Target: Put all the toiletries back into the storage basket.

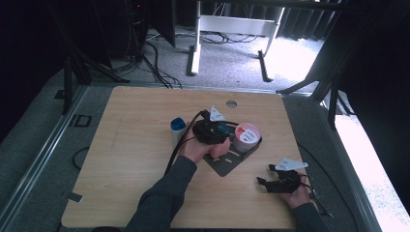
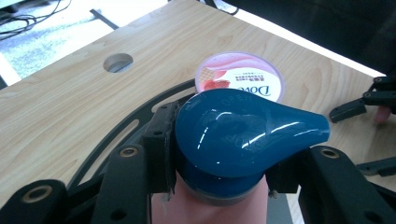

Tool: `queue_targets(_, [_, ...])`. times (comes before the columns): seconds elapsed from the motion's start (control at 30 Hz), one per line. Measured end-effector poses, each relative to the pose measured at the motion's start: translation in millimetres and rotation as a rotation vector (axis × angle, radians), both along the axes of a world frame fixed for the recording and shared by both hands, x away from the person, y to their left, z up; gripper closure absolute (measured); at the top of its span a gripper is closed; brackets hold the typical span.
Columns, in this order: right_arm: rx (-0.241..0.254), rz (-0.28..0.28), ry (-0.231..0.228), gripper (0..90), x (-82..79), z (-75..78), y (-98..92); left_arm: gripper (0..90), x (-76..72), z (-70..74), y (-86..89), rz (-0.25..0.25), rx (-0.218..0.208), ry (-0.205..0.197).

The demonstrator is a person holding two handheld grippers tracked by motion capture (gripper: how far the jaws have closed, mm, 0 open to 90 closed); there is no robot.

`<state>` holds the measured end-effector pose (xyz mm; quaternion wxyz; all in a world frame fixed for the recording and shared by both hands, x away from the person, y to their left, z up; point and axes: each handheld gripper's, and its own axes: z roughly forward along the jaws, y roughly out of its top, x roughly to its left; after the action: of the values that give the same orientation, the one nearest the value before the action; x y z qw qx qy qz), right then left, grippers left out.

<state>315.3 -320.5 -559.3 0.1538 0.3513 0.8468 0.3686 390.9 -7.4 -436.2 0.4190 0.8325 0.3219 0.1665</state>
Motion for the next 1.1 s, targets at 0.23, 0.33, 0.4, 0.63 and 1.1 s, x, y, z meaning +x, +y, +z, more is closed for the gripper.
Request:
queue_targets(0.23, [0.000,0.000,0.000,23.3,0.1,0.0,0.0,52.7,7.3,-1.9,0.7,0.006,0.000,-0.005])
queue_targets(0.33, [0.000,0.000,0.000,23.3,0.1,0.0,0.0,52.7,10.2,-2.8,-0.2,0.009,0.009,-0.006])
queue_targets(0.4, [0.000,0.000,0.000,23.3,0.0,0.0,0.0,52.7,12.3,-3.4,-1.1,0.011,0.008,-0.004])
queue_targets(0.63, [0.000,0.000,0.001,23.3,0.0,0.0,0.0,52.7,19.5,-3.5,-5.5,0.016,0.019,-0.008])
queue_targets(1.1, [0.000,-0.001,0.001,23.3,-0.1,0.0,0.0,52.7,35.8,-11.6,-11.7,0.048,0.039,-0.012])
